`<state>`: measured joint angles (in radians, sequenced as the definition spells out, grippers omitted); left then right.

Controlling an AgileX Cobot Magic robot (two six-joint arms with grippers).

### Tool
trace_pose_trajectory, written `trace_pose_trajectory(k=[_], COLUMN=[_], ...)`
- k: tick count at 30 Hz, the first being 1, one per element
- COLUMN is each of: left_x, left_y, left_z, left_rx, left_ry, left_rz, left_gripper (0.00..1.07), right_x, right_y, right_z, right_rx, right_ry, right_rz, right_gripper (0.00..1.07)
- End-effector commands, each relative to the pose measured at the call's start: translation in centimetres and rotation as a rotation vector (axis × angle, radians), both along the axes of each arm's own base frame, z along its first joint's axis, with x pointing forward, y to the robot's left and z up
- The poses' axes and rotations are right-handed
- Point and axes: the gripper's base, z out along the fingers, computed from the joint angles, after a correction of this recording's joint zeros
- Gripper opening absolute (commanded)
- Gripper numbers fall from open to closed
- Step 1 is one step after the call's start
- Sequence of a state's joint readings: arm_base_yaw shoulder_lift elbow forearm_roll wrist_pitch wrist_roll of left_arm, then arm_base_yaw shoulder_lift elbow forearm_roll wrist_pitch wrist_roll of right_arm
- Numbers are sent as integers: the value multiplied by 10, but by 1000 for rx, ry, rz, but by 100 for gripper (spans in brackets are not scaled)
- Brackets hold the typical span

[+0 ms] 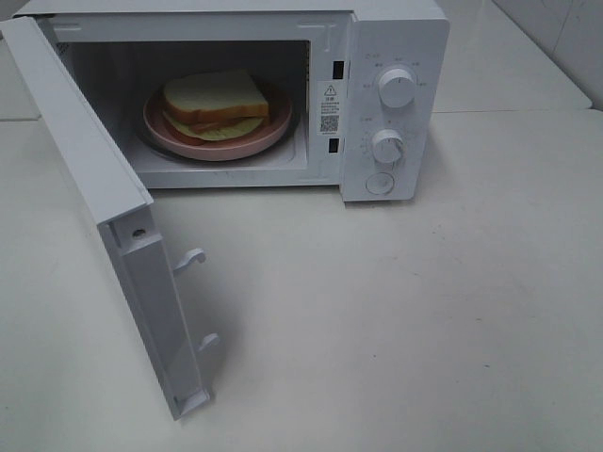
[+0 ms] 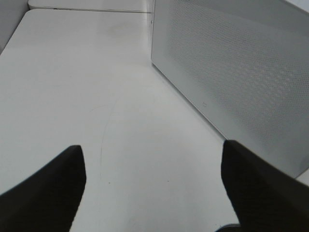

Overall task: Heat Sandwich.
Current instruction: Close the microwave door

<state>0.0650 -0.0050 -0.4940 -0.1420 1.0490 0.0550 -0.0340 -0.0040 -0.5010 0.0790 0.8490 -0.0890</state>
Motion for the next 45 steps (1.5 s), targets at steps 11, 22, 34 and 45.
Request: trace_pose_trajectory(k=[11, 22, 34, 45], left_x=[-2, -2, -2, -2], left_y=[0, 0, 0, 0], left_z=[0, 0, 0, 0], left_rx=[-1, -1, -1, -1], left_ry=[-34, -34, -34, -34], left_rz=[-2, -2, -2, -2], left_gripper=[72, 72, 72, 72], right_x=[-25, -12, -12, -12], right_y=[2, 3, 2, 2], right_z=[-2, -15, -15, -15], right_rx=[-34, 16, 23, 23], right_ry=[170, 159, 162, 162], right_rz=[36, 34, 16, 16], right_gripper=[68, 68, 68, 68])
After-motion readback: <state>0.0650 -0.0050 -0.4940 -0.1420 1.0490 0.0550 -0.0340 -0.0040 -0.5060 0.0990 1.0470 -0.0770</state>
